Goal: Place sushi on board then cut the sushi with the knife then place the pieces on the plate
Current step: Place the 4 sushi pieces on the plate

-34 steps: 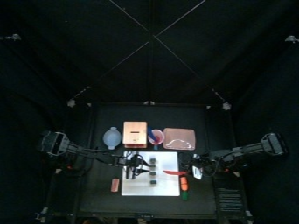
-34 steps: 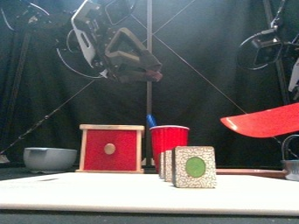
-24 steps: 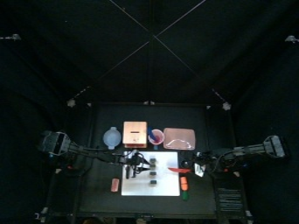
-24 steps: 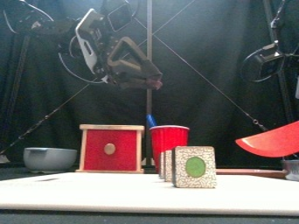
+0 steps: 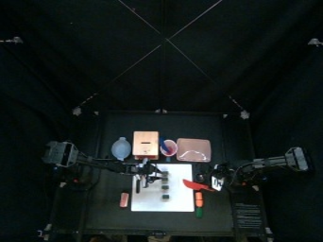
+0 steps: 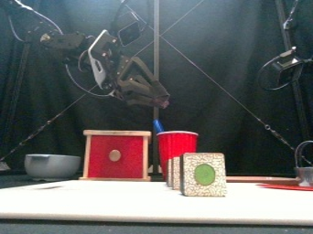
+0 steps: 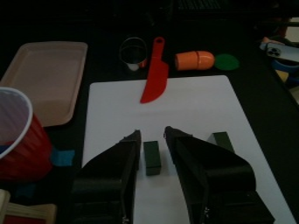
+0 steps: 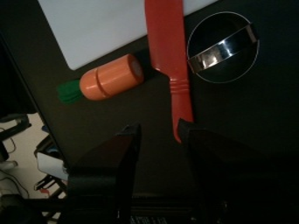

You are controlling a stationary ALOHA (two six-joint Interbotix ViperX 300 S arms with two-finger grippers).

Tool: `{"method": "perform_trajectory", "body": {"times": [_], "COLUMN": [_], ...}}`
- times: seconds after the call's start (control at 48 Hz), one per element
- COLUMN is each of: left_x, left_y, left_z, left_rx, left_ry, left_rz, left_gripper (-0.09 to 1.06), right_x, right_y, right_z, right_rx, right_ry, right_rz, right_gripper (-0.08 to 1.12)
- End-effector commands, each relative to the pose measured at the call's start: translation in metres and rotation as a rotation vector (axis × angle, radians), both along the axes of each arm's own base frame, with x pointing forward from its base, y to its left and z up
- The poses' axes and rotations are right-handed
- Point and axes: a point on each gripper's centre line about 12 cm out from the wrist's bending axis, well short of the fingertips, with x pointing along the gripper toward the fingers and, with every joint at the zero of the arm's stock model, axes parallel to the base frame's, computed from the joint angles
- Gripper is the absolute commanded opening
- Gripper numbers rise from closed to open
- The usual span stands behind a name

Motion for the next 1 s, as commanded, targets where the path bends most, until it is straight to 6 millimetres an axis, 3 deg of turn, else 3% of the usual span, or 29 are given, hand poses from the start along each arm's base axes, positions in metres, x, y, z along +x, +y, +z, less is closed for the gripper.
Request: {"method": "perform_trajectory", "body": {"times": [0.021, 0.229, 0.354, 0.562, 1.0], "left_x": [-0.001, -0.006, -0.011, -0.029, -0.059], "left_y": [0.005, 0.006, 0.007, 0.009, 0.022], "left_z": [0.009, 0.003, -0.002, -0.010, -0.017], "left_rx": [0.005, -0.020, -0.026, -0.024, -0.025], "left_ry": [-0.029, -0.021, -0.004, 0.025, 0.057], "left_rz": [0.009, 0.031, 0.037, 0.041, 0.078], "left_gripper": [0.70, 0.69, 0.69, 0.69, 0.69], "right_x": [0.011, 0.046, 0.075, 0.116, 0.183], "right_y": [-0.005, -0.027, -0.044, -0.055, -0.063], "right_z": [0.024, 0.050, 0.054, 0.042, 0.007], "right_rx": [-0.045, -0.242, -0.378, -0.448, -0.441], "right_ry": [-0.077, -0.306, -0.436, -0.516, -0.463], "right_rz": [0.013, 0.009, 0.015, 0.026, 0.035], "right_gripper": [0.76, 0.76, 0.76, 0.78, 0.78]}}
